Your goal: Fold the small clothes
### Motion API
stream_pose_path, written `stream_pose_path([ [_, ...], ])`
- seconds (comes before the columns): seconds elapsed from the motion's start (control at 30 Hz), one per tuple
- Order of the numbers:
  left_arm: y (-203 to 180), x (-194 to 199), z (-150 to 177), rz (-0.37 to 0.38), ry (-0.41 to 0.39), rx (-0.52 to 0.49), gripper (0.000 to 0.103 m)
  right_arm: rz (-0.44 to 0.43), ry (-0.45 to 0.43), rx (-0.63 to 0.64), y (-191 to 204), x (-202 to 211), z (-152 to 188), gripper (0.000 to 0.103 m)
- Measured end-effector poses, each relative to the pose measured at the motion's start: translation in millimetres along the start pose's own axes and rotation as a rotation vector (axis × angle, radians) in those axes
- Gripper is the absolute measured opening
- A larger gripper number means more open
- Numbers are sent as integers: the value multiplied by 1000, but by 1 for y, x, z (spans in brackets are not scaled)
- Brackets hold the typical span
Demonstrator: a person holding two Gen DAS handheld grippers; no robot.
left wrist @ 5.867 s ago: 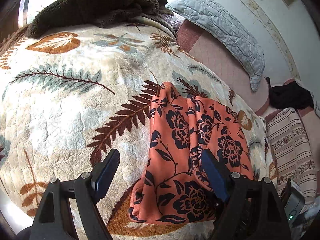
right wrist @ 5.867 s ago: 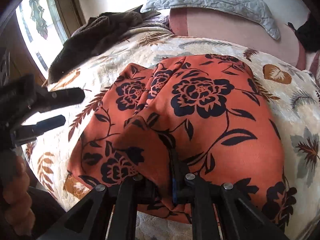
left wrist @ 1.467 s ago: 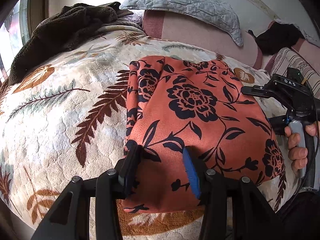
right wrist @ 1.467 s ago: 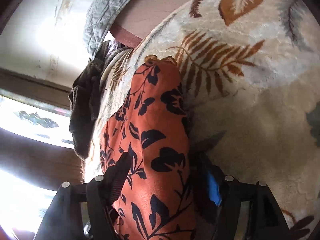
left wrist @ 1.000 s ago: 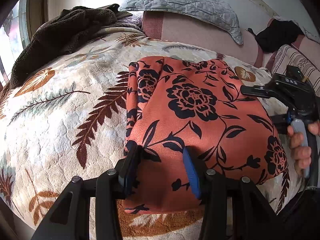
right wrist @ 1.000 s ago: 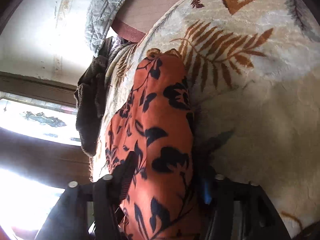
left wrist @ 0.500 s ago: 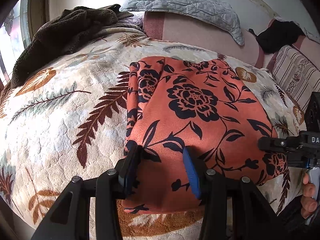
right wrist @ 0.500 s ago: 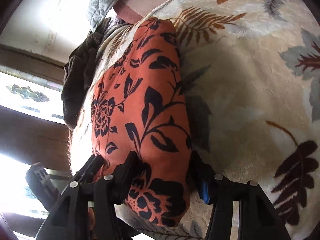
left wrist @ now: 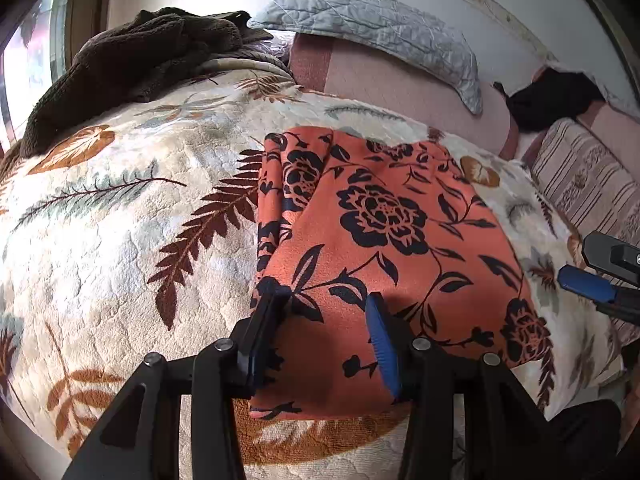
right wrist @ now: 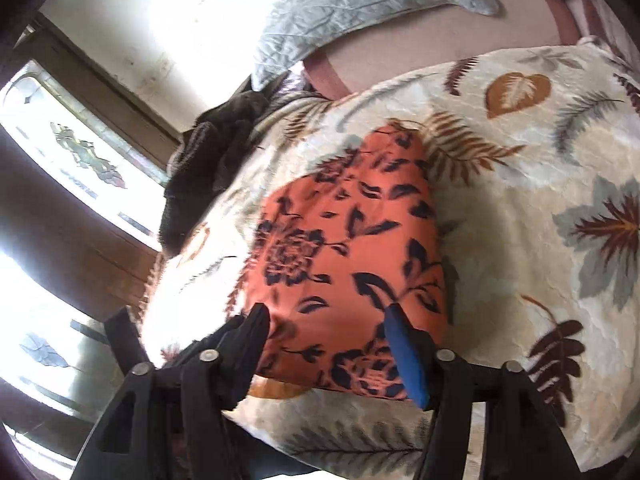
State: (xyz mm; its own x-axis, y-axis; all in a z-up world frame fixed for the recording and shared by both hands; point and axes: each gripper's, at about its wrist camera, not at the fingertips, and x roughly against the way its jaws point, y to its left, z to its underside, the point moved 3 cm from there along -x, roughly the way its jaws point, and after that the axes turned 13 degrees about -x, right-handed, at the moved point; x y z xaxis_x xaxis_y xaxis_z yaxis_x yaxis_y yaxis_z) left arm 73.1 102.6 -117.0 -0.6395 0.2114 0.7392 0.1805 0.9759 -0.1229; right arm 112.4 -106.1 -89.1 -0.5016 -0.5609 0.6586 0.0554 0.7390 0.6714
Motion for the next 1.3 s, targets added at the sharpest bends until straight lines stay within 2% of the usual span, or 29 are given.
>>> stream_pose_path([
  [0.07,10,16,-1,35,-45,70,47,-55,31,-10,9,-18,-1,73],
  [0.13,21,18,1,94,-31,146,47,-68,105,-69,1,-53,1,73],
  [0.2,30,-3,12,145,85,209,44,-53,184,-159,-19,-85,11,73],
  [0.23,36,-14,20,122,160,237,37,-47,174,-166,-26,-87,16,73],
  [0.27,42,-17,25,163,170,276,33,-63,152,-153,-26,-85,18,73],
  [0.33,49,-10,24,198,154,323,31,-65,144,-115,-21,-80,23,73],
  [0.43,45,6,6,197,108,296,30,-65,153,-97,-20,-82,23,73],
  [0.47,44,9,-5,193,92,275,35,-67,154,-104,-20,-82,23,73],
  [0.5,44,9,-17,193,82,258,54,-67,154,-106,-19,-82,24,73],
  [0.53,43,7,-29,196,64,237,61,-67,153,-105,-20,-83,23,73],
  [0.57,43,-1,-41,187,50,203,66,-68,153,-101,-20,-81,23,73],
  [0.6,43,-14,-54,166,54,174,66,-68,155,-92,-19,-82,23,74],
  [0.67,48,-53,-72,160,109,159,66,-71,162,-79,-21,-78,25,74],
  [0.73,61,-94,-76,187,176,204,38,-79,171,-82,-23,-75,25,74],
  [0.77,69,-110,-73,236,205,253,29,-84,176,-85,-24,-75,25,74],
  [0.83,83,-116,-68,306,194,342,27,-94,181,-87,-26,-73,25,74],
  [0.87,87,-112,-69,300,179,346,24,-93,187,-82,-26,-73,26,73],
  [0.93,87,-105,-69,291,171,339,25,-94,189,-76,-26,-73,26,73],
  [0.97,87,-102,-69,277,174,340,28,-94,189,-76,-27,-73,26,73],
  [1.07,77,-84,-70,254,135,309,50,-97,191,-85,-28,-73,25,73],
  [1.1,73,-81,-69,240,115,268,50,-97,192,-87,-29,-72,25,74],
  [1.13,70,-86,-69,194,134,222,46,-96,191,-85,-29,-72,25,74],
  [1.17,72,-97,-63,167,187,218,33,-93,192,-82,-29,-73,25,74],
  [1.23,83,-100,-56,224,182,301,33,-85,192,-75,-27,-73,25,74],
  [1.3,83,-86,-60,221,163,303,32,-76,191,-76,-25,-72,25,74],
])
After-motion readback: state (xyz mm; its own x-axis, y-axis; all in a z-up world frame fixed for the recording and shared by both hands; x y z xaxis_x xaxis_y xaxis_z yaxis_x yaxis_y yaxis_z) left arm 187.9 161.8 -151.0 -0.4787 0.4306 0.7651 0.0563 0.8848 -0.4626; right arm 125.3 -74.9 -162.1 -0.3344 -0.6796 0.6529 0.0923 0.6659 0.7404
